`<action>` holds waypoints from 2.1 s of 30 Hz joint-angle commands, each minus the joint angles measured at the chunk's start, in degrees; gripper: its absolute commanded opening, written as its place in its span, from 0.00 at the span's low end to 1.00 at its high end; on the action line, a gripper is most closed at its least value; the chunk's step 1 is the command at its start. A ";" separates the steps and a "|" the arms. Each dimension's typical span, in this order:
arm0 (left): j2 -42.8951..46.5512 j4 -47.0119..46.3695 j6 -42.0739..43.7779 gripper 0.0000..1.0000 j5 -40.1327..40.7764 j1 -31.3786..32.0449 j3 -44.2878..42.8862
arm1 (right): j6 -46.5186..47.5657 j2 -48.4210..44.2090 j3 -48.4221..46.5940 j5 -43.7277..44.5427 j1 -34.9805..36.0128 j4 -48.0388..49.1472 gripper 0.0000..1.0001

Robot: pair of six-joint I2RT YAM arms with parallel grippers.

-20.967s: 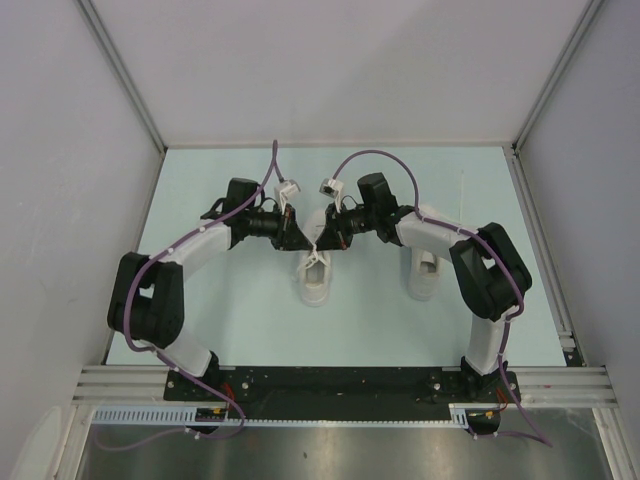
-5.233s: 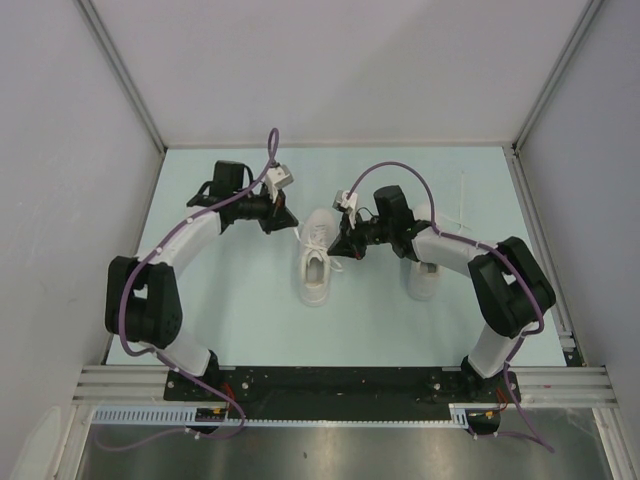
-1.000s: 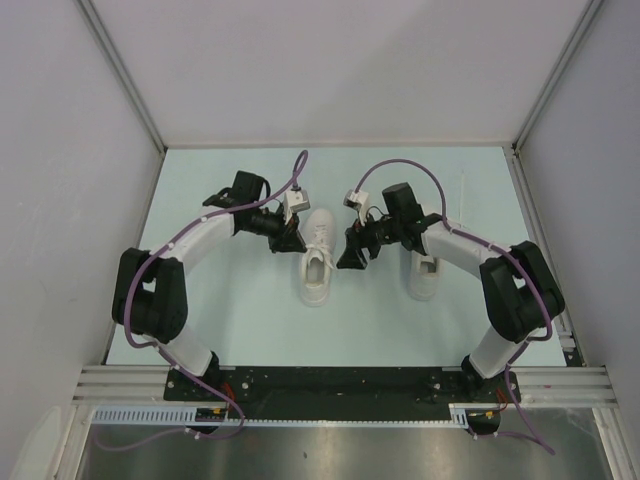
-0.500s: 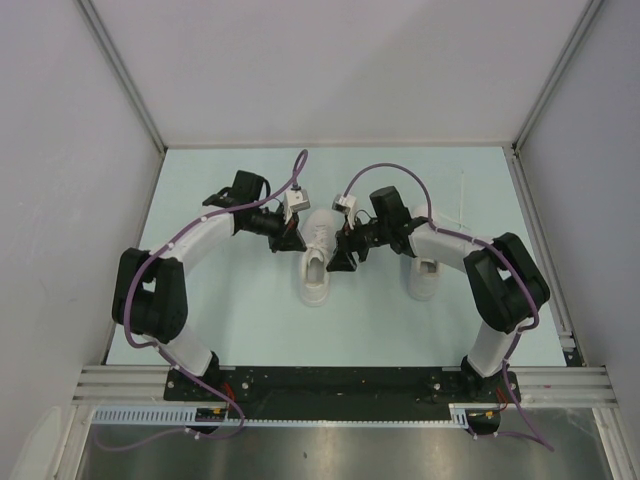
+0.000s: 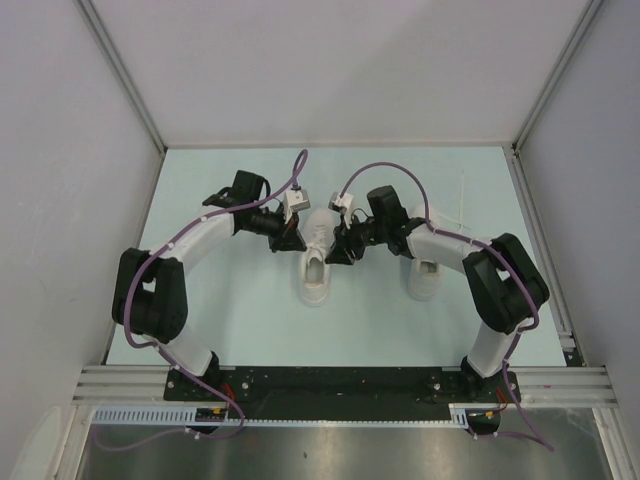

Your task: Tie the shoes

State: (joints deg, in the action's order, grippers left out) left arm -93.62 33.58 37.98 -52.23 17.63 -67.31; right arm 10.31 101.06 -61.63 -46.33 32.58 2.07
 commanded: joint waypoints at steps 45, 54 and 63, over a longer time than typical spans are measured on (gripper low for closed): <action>-0.15 -0.80 0.78 0.00 7.31 -6.29 -3.09 | 13.42 -4.46 -2.18 5.02 -2.61 -12.79 0.00; -0.68 -1.85 -1.50 0.00 1.96 -4.98 -4.32 | 10.26 -5.78 -2.18 1.86 -2.34 -8.92 0.13; 0.02 -2.38 -2.03 0.00 0.99 -3.83 -2.57 | 7.18 -5.96 -2.18 -0.17 -3.84 -9.80 0.00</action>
State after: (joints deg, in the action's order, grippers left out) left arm -94.56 32.91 36.38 -49.65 13.50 -69.23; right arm 18.85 96.84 -62.52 -44.95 29.45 -7.46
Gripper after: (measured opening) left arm 0.005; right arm 0.010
